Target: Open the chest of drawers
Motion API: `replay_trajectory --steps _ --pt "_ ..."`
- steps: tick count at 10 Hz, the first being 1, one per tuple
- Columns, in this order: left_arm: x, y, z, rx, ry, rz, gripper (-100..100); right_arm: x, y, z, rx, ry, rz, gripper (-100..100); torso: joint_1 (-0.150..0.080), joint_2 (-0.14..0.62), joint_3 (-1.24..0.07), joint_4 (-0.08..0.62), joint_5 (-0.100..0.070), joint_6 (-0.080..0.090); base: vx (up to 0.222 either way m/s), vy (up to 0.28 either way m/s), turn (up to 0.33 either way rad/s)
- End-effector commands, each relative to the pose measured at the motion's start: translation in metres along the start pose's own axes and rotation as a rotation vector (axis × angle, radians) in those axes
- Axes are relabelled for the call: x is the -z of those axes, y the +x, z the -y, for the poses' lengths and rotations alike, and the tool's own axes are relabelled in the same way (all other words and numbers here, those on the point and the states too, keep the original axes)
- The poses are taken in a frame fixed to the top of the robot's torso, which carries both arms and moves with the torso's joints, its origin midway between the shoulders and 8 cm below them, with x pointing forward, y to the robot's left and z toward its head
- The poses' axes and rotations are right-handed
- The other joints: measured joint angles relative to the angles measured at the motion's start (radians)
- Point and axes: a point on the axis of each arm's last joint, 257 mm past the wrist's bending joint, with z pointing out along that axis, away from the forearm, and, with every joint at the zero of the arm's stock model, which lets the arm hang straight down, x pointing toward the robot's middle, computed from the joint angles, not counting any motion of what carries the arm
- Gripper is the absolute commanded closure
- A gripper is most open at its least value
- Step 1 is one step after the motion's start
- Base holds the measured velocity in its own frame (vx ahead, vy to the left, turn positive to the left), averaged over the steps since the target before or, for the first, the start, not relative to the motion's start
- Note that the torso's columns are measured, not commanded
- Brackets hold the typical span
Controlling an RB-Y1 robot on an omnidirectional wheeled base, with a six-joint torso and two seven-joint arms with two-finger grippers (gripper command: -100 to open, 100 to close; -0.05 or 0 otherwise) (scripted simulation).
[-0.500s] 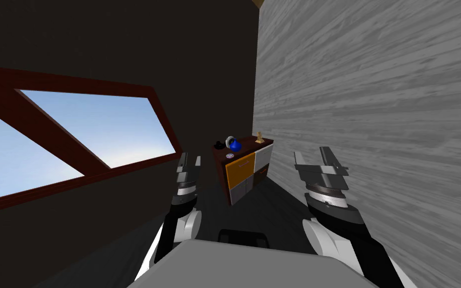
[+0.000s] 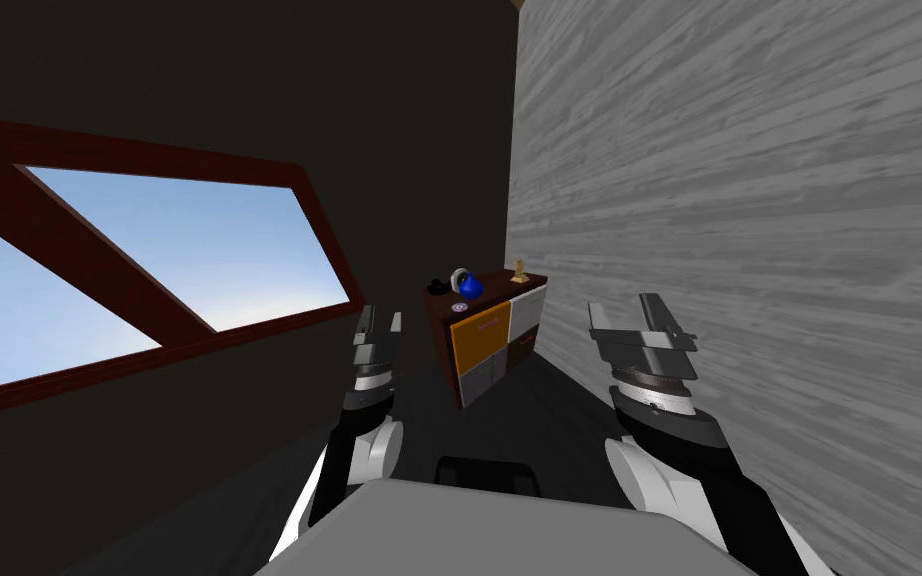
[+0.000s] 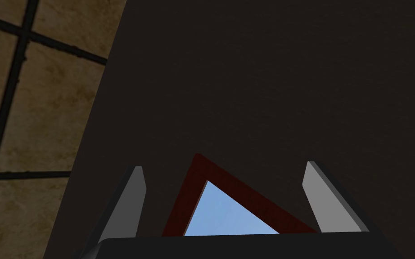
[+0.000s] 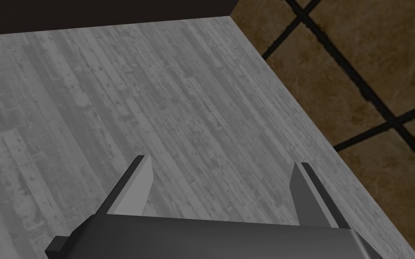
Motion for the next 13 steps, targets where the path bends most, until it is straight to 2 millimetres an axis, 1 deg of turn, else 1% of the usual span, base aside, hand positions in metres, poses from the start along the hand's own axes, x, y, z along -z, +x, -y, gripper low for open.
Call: replay_trajectory --steps 1,4,5,6,7,11,12,13 --pt "0.000 0.000 0.000 0.000 0.000 0.000 0 0.000 0.000 0.000 0.000 0.000 0.000 0 0.000 0.074 -0.147 0.074 0.000 0.000 0.000 0.000 0.000" --pt "0.000 0.000 0.000 0.000 0.000 0.000 0 0.000 0.000 0.000 0.000 0.000 0.000 0 0.000 0.296 -0.590 0.295 0.000 0.000 0.000 0.000 0.000" --pt "0.000 0.000 0.000 0.000 0.000 0.000 0 -0.001 0.006 0.002 -0.024 0.002 -0.034 -100 0.000 0.369 -0.738 0.369 0.000 0.000 0.009 -0.006 0.037" --pt "0.000 0.000 0.000 0.000 0.000 0.000 0 -0.002 0.011 0.005 -0.051 0.005 -0.054 -100 0.000 0.403 -0.807 0.402 0.000 0.000 0.007 -0.014 0.058" --pt "0.000 0.000 0.000 0.000 -0.001 0.000 0 -0.003 0.015 0.008 -0.090 0.008 -0.072 -100 -0.001 0.412 -0.826 0.412 0.000 0.000 0.005 -0.018 0.062" --pt "0.000 0.000 0.000 0.000 -0.001 0.000 0 -0.006 0.035 0.030 -0.338 0.037 -0.112 -100 0.000 0.415 -0.832 0.416 0.000 0.000 0.016 -0.036 0.092" --pt "0.000 0.000 0.000 0.000 -0.001 0.000 0 -0.006 0.035 0.030 -0.345 0.037 -0.112 -100 0.000 0.416 -0.832 0.416 0.000 0.000 0.012 -0.038 0.057" --pt "0.000 0.000 0.000 0.000 -0.001 0.000 0 -0.007 0.040 0.038 -0.429 0.049 -0.114 -100 0.000 0.416 -0.831 0.416 0.000 0.000 0.010 -0.033 0.077"
